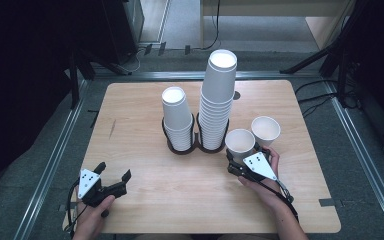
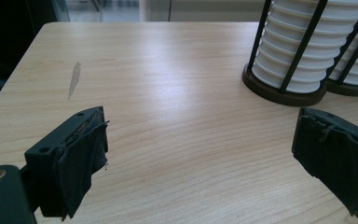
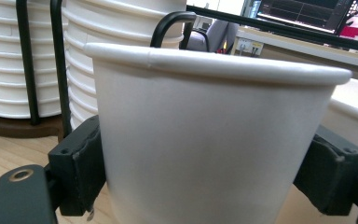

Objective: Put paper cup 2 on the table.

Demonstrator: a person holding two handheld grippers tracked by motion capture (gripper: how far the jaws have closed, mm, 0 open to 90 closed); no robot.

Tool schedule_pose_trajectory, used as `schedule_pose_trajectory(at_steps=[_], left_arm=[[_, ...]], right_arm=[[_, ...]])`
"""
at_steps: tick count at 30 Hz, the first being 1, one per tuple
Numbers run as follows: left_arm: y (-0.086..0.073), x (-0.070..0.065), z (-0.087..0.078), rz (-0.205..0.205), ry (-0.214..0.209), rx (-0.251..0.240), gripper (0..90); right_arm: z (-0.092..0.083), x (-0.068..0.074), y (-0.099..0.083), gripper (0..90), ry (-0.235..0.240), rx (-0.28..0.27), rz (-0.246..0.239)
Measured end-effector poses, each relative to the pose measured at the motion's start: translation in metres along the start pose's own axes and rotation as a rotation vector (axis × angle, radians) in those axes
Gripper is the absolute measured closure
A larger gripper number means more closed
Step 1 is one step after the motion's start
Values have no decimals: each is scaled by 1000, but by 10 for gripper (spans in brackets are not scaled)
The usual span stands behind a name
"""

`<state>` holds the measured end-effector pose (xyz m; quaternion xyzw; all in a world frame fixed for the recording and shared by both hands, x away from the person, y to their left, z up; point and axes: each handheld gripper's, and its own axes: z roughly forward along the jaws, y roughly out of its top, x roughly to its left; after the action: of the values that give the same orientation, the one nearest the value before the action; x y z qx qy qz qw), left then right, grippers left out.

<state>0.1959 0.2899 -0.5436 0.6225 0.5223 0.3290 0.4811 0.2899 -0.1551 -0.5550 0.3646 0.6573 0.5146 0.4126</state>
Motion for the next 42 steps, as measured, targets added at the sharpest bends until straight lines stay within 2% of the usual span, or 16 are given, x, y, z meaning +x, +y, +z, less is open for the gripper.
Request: schedule_pose_trajectory(at_steps=[12, 22, 29, 34, 37, 42], left_arm=[[0, -1, -1, 8, -4, 7, 37], [-1, -2, 0, 10, -3, 9, 37], [0, -3, 1, 4, -7, 11, 37], [0, -4, 0, 11, -10, 19, 37], [-1, -5, 1, 14, -10, 19, 37], [0, -6, 0, 16, -9, 21, 37]], right_arm=[[-2, 1, 2, 144, 22, 37, 22], [-16, -2, -1, 143, 48, 71, 25], [-25, -6, -3, 141, 53, 81, 61], [-27, -6, -3, 135, 59, 78, 67], [-27, -8, -3, 95, 62, 77, 71], [-31, -9, 0, 6, 109, 75, 76]])
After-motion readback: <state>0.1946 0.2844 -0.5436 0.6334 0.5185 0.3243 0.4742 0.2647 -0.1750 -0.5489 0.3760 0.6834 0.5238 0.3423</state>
